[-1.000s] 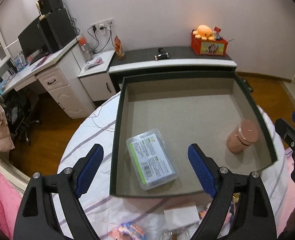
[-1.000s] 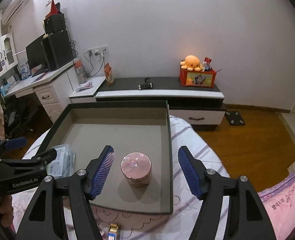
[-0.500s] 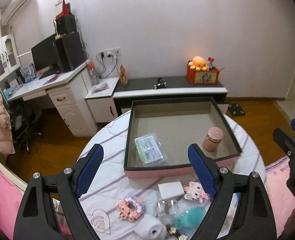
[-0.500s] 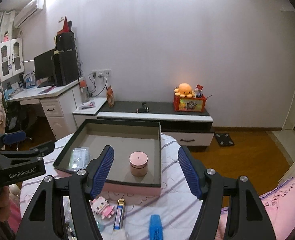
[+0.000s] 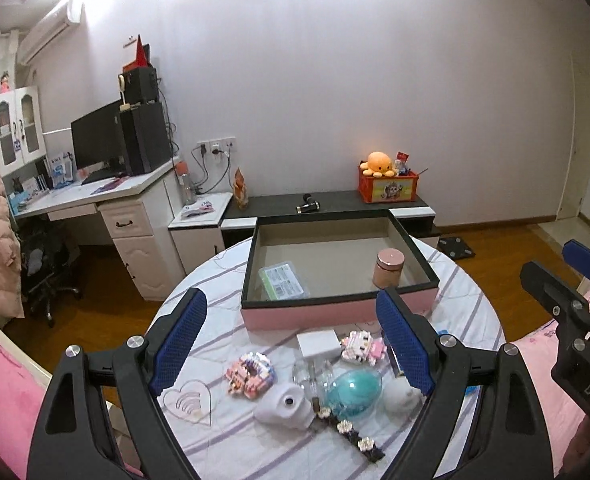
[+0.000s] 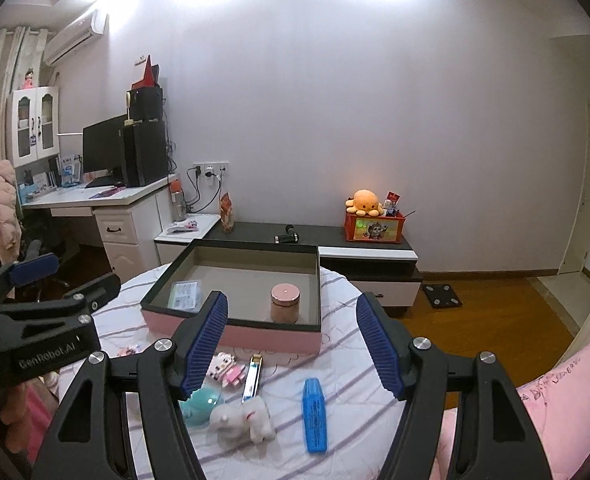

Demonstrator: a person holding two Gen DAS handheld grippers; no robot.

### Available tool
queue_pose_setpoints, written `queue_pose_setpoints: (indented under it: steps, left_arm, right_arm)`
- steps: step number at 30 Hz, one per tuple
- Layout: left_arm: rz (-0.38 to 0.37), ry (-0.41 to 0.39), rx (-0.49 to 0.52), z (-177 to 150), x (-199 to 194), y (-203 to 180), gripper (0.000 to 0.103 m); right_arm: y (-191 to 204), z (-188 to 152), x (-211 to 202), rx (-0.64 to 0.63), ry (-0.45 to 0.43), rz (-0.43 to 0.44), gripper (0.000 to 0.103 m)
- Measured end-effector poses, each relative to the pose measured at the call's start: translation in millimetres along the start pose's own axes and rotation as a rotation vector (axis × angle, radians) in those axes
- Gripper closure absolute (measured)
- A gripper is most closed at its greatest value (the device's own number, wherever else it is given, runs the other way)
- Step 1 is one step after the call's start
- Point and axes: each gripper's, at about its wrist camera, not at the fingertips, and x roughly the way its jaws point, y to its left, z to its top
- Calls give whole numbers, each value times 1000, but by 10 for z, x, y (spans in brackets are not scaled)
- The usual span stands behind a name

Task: Organize rigid objects
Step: 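Withdraw both open tools back toward the remaining items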

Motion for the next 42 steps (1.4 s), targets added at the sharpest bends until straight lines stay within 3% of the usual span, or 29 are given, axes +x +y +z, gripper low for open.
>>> queue_pose_setpoints:
  steps: [11, 35, 38, 42]
  left_arm:
    - [28, -26, -39, -322, -264, 80, 14]
    - [59, -1, -40, -353, -240, 78, 12]
    - [63, 9, -44, -368, -207, 100, 12]
    - [72, 35, -54, -379, -119, 149, 12]
  right_arm:
    - [15, -276, -279, 10, -31, -21, 34]
    - [-17, -256, -381, 18, -28, -6, 31]
    - [0, -250, -379, 10, -28, -6, 24]
    - [16, -251, -306, 4, -11, -6, 23]
